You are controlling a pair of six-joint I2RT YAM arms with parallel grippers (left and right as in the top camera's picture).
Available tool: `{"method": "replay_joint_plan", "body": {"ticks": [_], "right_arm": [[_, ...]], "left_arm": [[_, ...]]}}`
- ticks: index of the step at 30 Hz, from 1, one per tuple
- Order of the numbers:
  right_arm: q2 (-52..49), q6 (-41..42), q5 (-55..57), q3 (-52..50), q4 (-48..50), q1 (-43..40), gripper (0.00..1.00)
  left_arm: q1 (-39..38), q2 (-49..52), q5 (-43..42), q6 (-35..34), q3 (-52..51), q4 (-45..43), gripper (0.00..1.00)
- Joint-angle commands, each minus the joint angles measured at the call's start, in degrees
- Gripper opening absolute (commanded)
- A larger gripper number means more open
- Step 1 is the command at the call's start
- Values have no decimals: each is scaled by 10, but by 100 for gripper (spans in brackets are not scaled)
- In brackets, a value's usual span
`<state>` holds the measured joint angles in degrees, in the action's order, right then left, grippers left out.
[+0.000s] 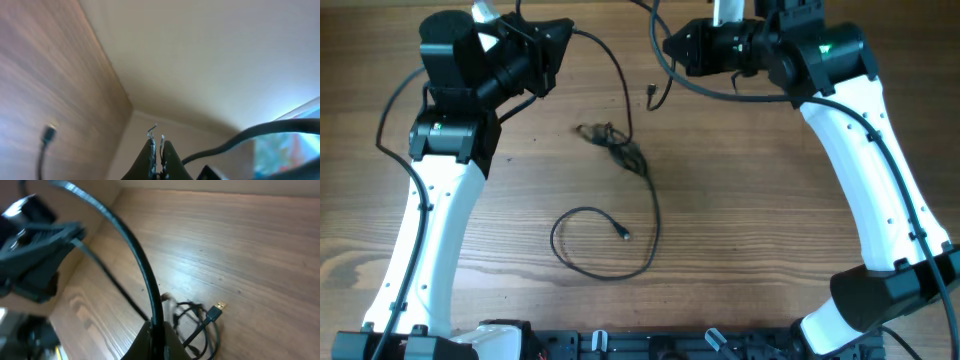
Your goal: Untangle cables
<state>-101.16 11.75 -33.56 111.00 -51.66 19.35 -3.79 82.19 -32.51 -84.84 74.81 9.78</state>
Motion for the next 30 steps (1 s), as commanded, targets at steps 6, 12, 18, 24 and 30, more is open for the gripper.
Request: {"method": "replay_joint_plan", "body": {"ticks": [6,12,18,24,30], "right_arm": [[-19,-156,-104,-1,0,10,18],[-48,-213,-115,-1,4,41,34],[-84,-223,-115,-1,43,56,76],[-99,-220,-113,-1,103,56,69],[-100,-190,-111,-1,148,56,48]], "left_arm": [[-6,-3,-29,-227,5,-21,4],[-6,-3,-31,-228,5,-32,4],[-6,-3,-34,-228,5,-31,4],[-6,-3,-41,-228,5,-31,4],[-6,-3,-44,-228,5,-32,4]]}}
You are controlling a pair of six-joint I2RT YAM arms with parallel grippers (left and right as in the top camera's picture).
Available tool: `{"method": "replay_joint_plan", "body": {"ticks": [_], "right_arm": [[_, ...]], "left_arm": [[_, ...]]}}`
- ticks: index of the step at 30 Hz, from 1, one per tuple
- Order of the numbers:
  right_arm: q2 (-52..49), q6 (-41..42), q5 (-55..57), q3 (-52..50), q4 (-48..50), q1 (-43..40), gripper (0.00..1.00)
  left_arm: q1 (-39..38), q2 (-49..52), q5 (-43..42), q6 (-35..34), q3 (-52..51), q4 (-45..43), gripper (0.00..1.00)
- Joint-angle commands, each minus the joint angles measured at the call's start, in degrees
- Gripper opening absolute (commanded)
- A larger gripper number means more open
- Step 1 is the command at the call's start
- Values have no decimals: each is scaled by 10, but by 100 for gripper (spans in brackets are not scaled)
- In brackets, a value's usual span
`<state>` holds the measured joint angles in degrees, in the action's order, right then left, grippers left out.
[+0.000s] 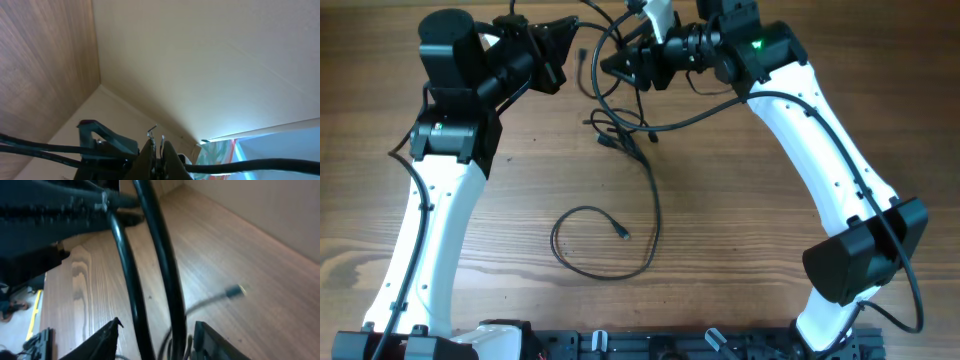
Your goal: Untangle cables
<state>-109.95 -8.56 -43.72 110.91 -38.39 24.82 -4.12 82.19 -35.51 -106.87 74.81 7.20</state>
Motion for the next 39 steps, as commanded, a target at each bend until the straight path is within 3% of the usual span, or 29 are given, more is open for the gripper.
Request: {"method": "replay_joint_plan", "body": {"ticks": [1,4,5,8,10,12,13,14,16,18,19,23,25,33,39], "right_arm": [[-13,15,-9,0,23,1,48],[-14,15,-9,0,33,1,47],[-15,17,-5,0,34,1,43],[-16,75,69,0,32,1,4],[-16,104,97,0,32,-3,4],[-13,119,96,0,31,-10,4],[-10,131,96,0,28,-12,4],[-8,140,96,0,23,-15,4],[-2,161,103,2,6,-18,4],[1,199,165,24,-45,-18,4],[1,209,195,41,-76,-18,4],[0,211,276,122,-205,-14,4],[0,205,294,128,-236,-9,4],[-49,175,375,113,-295,44,4],[-41,176,424,127,-306,35,4]], "left_arm": [[-3,-3,-17,-8,5,-6,4],[-3,-3,-27,-8,5,-6,4],[-3,-3,-28,-8,5,-6,4],[-2,-3,-27,1,5,-3,4],[-1,-3,-10,6,5,11,7],[-1,-3,30,67,5,45,13],[-1,-3,47,88,5,62,20],[-1,-3,69,115,5,90,37],[-1,-1,120,169,4,147,58],[-2,5,186,254,4,208,91],[-2,9,207,287,4,230,98],[-2,30,229,452,4,276,100],[-2,39,228,499,4,285,100],[-2,49,228,541,4,297,100],[-2,49,228,572,4,299,100]]}}
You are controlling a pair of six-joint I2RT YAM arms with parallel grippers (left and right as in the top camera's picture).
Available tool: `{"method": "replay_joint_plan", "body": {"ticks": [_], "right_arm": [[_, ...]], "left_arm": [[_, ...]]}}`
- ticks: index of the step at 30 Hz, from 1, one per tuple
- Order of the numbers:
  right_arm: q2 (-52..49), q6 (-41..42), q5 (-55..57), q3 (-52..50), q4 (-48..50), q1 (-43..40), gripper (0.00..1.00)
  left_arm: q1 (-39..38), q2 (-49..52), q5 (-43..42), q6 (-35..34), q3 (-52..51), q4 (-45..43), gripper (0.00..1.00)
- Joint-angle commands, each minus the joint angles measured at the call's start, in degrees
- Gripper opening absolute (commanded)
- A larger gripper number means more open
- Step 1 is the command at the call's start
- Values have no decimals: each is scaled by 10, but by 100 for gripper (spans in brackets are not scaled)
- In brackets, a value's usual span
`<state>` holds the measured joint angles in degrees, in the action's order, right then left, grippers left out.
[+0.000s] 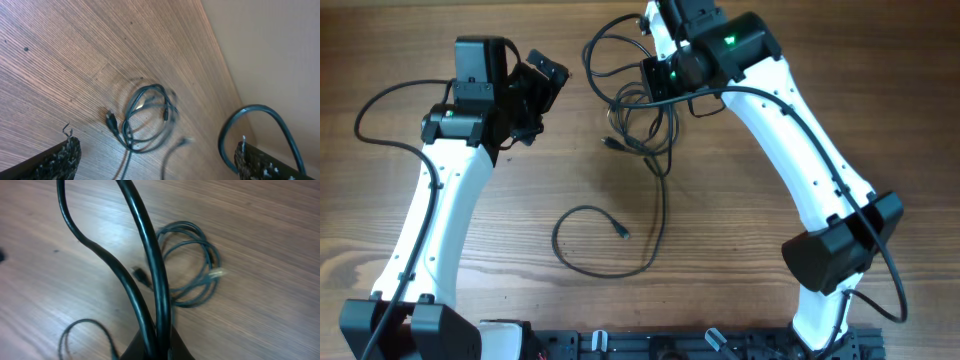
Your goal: Untangle cables
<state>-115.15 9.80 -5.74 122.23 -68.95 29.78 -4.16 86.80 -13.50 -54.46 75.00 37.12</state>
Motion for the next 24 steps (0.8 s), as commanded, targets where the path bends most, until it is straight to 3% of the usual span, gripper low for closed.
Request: {"method": "replay_joint_plan", "body": {"ticks": [1,5,13,24], "right_arm": [[17,-7,43,18,0,-18,4],[56,-7,45,37,7,-53,4],[75,9,44,38,51,-222,4],[53,63,44,38,85,-481,4]], "left_arm": [[-2,3,8,52,2,0,100],[-2,3,8,94,2,0,99],[-2,3,16,165,2,2,99],[-2,3,16,168,2,3,100]]}}
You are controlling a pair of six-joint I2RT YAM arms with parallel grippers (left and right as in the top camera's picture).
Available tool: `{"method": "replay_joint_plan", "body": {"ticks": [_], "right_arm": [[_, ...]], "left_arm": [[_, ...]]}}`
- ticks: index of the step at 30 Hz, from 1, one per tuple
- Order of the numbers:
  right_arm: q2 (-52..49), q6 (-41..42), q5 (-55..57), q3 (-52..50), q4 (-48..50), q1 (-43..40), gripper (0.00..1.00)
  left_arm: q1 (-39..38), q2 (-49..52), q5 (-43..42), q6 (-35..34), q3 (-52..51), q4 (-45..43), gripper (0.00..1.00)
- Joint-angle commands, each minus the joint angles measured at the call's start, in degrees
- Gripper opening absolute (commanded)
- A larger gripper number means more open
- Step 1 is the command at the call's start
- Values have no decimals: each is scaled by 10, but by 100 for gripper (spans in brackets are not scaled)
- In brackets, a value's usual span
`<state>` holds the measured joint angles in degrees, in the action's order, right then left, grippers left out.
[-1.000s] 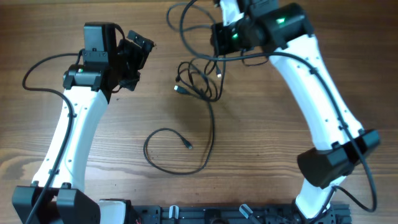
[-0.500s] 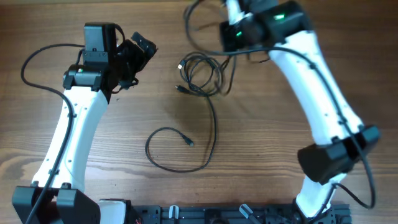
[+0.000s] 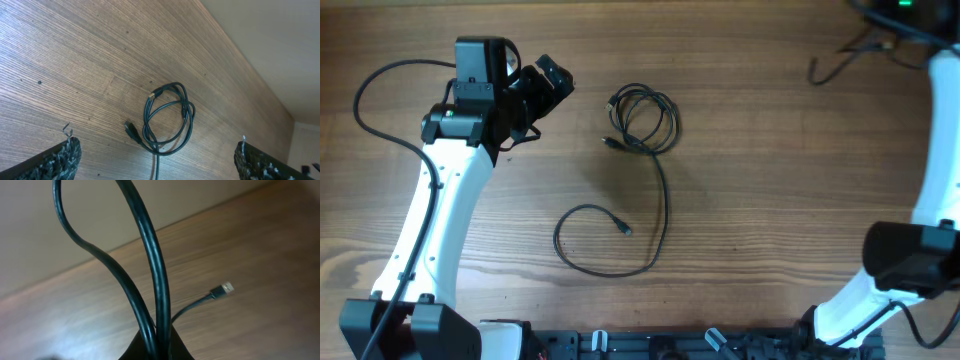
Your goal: Untangle cables
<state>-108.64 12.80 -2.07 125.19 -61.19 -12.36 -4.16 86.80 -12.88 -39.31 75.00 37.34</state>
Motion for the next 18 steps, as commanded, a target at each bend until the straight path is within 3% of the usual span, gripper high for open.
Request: {"method": "replay_joint_plan", "body": {"ticks": [1,11,18], "right_arm": [[-19,40,8,9,7,-76,4],[-131,81,37,8,29,-176,4],[-225,88,50,8,81,-193,4]], "left_arm": [[-2,3,10,16,2,1,100],[-2,3,10,16,2,3,100],[-2,3,10,16,2,7,100]]}}
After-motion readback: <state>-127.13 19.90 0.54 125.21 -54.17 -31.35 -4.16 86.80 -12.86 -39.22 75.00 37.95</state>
